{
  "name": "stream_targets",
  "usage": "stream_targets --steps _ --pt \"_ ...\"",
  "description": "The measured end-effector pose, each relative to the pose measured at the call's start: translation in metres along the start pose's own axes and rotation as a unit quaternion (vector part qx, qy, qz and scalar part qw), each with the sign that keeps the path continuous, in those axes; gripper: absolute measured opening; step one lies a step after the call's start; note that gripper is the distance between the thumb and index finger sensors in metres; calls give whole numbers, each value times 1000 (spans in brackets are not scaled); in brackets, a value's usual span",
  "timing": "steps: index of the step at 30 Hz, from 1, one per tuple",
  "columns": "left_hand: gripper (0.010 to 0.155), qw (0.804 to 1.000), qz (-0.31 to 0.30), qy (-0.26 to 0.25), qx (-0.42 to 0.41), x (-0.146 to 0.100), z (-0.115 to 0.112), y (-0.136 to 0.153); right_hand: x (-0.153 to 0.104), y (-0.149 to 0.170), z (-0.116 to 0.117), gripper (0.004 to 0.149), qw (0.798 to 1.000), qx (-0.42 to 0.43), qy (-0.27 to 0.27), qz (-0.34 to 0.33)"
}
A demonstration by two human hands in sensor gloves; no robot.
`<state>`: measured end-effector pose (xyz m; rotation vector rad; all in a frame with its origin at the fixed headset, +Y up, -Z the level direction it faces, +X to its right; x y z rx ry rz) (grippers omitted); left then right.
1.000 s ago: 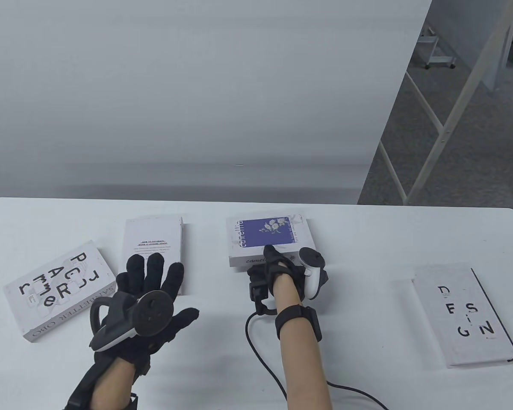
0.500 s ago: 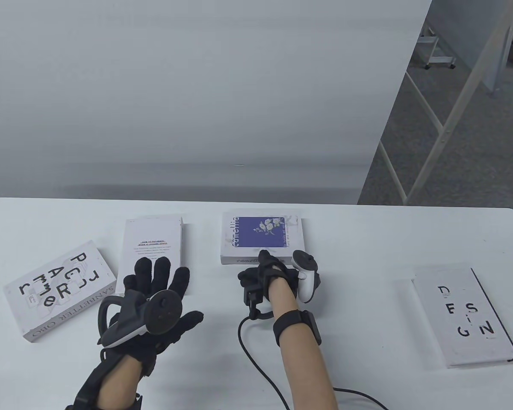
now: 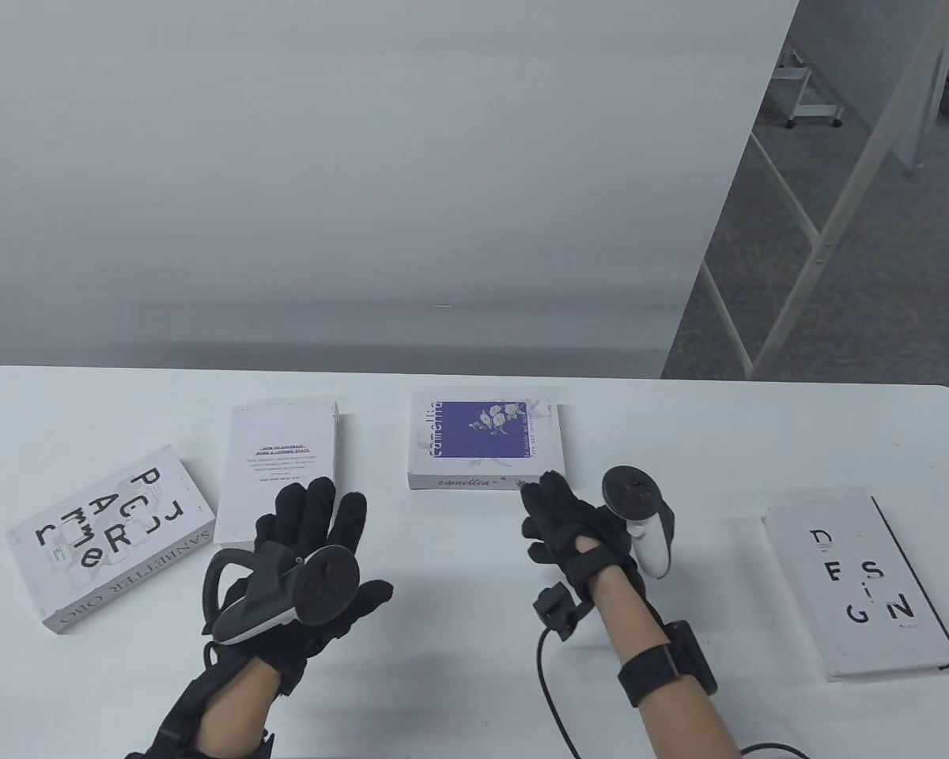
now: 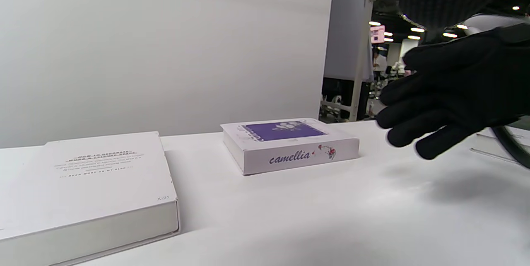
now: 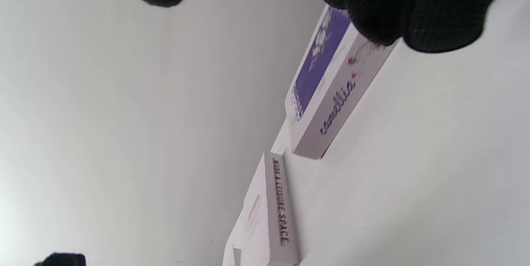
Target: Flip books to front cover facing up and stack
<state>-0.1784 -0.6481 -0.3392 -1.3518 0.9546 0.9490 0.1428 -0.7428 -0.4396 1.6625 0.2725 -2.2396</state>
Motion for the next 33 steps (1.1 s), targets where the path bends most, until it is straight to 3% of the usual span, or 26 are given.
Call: stream_targets --steps 8,11,18,28,33 --pt "100 1000 4 12 3 2 -4 -1 -72 6 -87 92 983 -166 74 -21" --pt "100 1000 1 15 3 4 -8 -2 -91 18 -116 92 971 -213 106 5" --pt "99 1000 -1 17 12 7 -14 -5 -123 50 -176 92 917 -344 163 120" --pt "99 1000 -5 9 2 7 -13 -6 -144 106 -229 82 867 -361 211 270" --pt "98 1000 -9 -13 -15 6 -8 -5 -146 132 -242 71 863 -332 219 312"
Point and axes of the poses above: the tracker on the back of each hand, its own y axis roughly to the little-finger side, its own x axis roughly from the wrist to the fingertips, z = x × y, the point moved 4 cm from there along x, roughly from the wrist to the fingertips
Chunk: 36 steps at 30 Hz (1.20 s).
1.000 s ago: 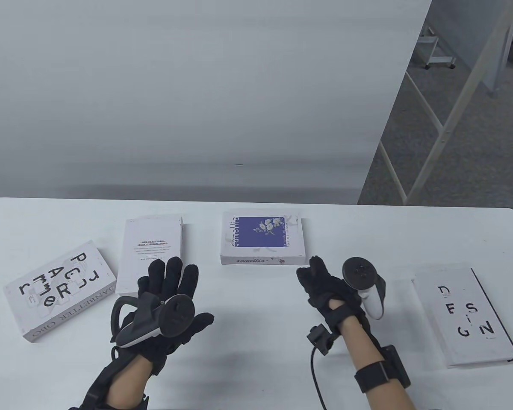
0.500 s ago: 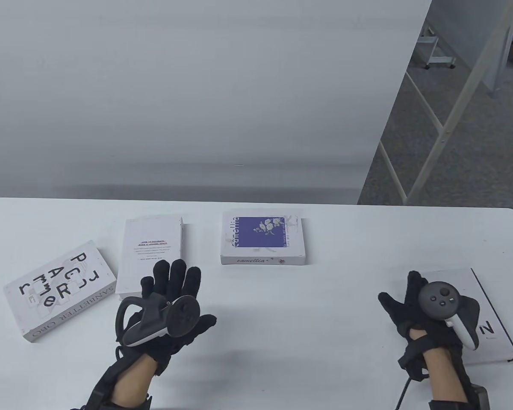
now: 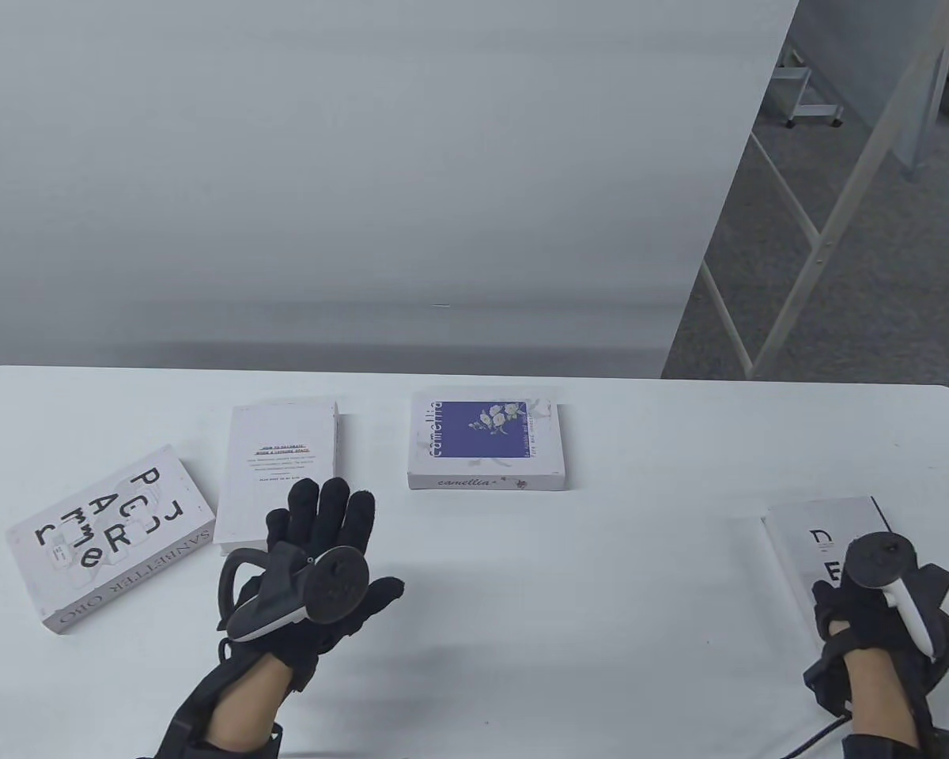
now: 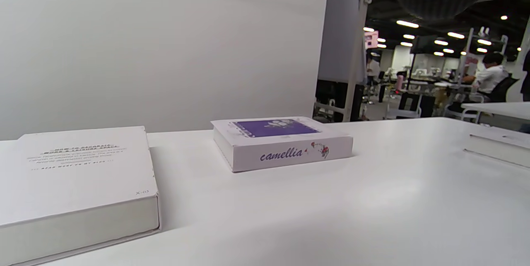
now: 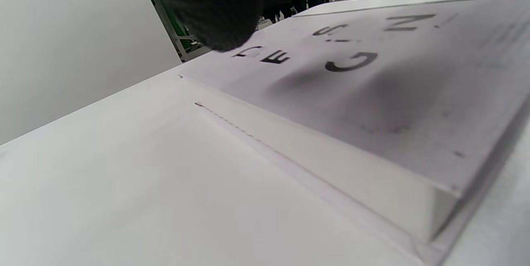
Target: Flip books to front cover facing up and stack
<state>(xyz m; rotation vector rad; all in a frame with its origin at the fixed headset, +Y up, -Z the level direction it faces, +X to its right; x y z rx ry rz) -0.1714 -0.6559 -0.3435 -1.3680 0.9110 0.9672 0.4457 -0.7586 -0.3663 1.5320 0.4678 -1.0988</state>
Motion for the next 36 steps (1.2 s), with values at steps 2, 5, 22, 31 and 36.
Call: stream_targets --steps 2,5,22,31,36 --pt "98 1000 1 -1 -4 0 1 1 4 4 5 68 1000 2 -10 4" --pt "98 1000 2 2 0 0 -1 0 9 8 11 62 1000 4 -18 9" --pt "98 1000 3 10 3 0 -4 -1 5 -21 21 55 995 -91 -7 -34" --pt "97 1000 3 18 8 1 -6 -3 -13 -75 36 53 972 -204 6 -118" --pt "97 1000 6 23 12 1 -7 -2 -29 -111 50 51 950 -253 -7 -182"
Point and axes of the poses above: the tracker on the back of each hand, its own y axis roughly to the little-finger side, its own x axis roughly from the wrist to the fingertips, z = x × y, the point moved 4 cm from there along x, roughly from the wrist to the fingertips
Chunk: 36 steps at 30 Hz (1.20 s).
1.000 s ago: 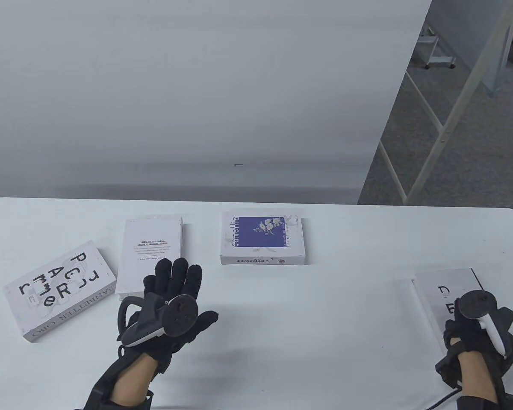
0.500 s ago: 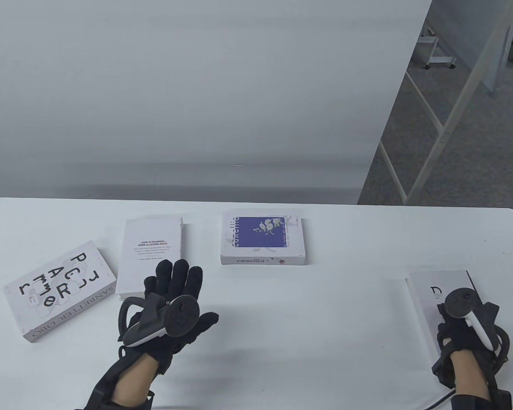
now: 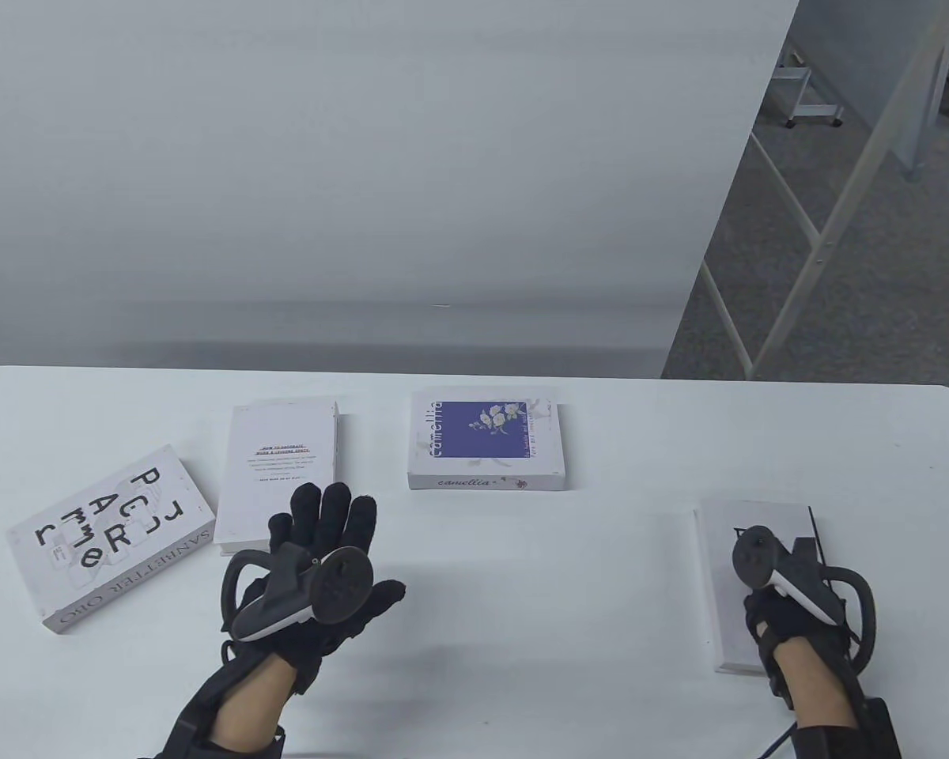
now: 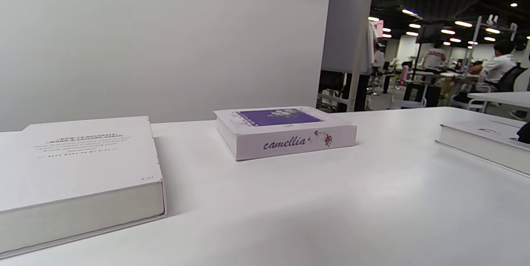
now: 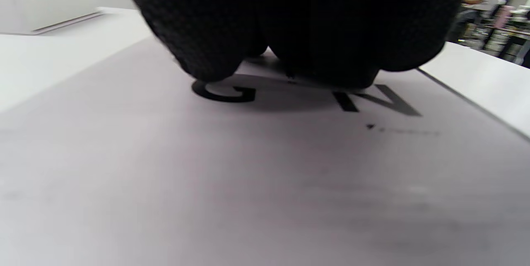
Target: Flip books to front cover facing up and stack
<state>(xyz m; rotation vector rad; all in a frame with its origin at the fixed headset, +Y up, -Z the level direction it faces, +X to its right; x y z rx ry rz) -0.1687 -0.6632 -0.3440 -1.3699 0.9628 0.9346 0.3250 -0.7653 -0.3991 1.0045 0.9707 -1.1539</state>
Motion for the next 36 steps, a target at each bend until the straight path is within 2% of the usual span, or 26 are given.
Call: stream_targets --steps 7,19,31,36 --pt "97 1000 3 5 2 0 -1 0 -11 -63 -5 49 995 -11 -22 -99" --pt "97 1000 4 8 0 1 -3 0 -40 -181 -11 48 970 -23 -58 -234" --pt "97 1000 7 18 -2 2 -7 2 -72 -292 -16 50 946 -43 -62 -316" --pt "97 1000 10 26 -4 4 -11 5 -79 -325 -17 50 942 -40 -79 -323"
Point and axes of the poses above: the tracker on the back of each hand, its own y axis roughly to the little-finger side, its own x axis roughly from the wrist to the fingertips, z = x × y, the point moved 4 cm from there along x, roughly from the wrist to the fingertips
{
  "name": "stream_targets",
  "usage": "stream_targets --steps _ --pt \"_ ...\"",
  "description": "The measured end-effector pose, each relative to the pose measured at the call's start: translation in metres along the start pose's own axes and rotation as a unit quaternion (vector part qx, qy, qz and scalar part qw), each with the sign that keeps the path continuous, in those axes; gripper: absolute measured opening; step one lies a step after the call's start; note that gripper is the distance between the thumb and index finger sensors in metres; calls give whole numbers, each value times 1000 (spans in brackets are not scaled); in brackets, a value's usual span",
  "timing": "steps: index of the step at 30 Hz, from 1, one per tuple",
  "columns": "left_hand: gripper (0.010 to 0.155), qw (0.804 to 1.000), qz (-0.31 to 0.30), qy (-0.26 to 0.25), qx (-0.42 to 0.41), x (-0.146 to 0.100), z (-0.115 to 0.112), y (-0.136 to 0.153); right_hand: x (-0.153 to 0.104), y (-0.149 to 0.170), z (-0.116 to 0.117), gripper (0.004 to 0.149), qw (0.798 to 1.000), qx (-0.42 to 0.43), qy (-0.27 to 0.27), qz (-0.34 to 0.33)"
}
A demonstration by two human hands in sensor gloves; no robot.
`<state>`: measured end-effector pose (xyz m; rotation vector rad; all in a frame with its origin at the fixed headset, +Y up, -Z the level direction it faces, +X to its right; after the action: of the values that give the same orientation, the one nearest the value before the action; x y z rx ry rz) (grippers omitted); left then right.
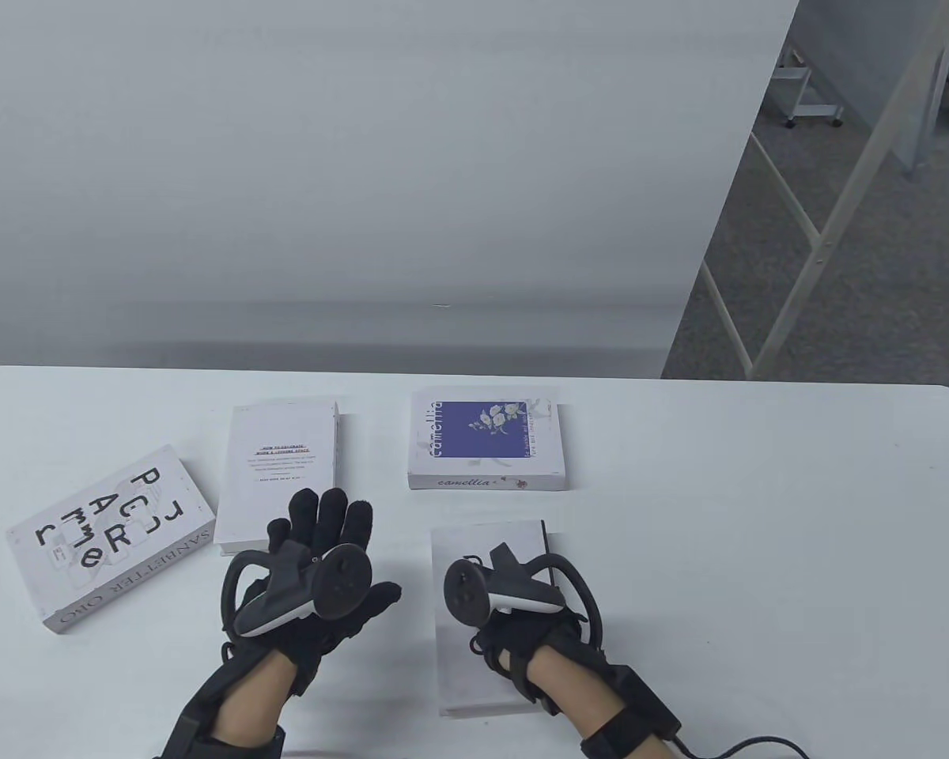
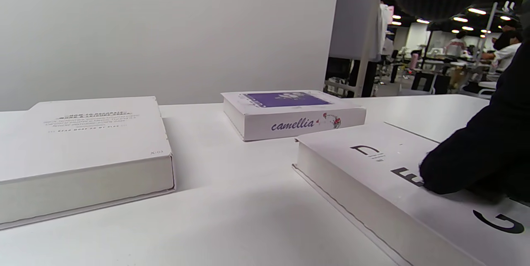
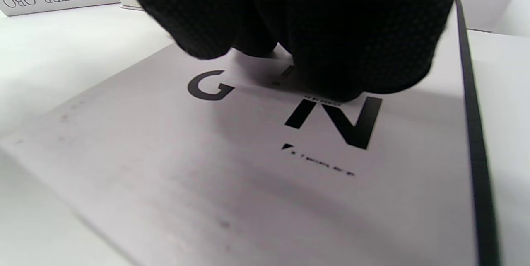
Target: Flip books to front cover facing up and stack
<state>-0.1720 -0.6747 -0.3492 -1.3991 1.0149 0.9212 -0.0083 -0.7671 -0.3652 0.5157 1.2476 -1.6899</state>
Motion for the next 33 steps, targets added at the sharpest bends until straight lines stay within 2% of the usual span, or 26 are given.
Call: stream_targets --steps 8,13,19,22,26,33 --pt "97 1000 5 10 -7 2 -6 4 8 -17 -1 53 1000 -5 -22 11" --pt "98 999 -7 31 -11 7 -19 -2 -3 -6 -1 54 1000 4 25 3" --pt "99 997 -31 64 -33 15 -41 -16 -18 8 1 59 997 49 52 -27" --pt "100 996 -35 76 -34 18 -51 -23 -28 21 -1 63 995 63 67 -23" --pt "100 995 -28 85 -41 23 -62 -27 -38 53 1 69 992 82 99 14" --pt "96 992 8 103 -72 28 -87 -26 -40 97 12 75 981 133 124 69"
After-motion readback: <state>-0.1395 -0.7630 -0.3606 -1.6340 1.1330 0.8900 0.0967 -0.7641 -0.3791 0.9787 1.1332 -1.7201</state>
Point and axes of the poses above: the tracker on the back of each hand, its own y axis roughly to the little-finger side, its own x axis roughly from the wrist to the fingertips, z = x × y, the point moved 4 cm from there along x, roughly from the wrist to the fingertips
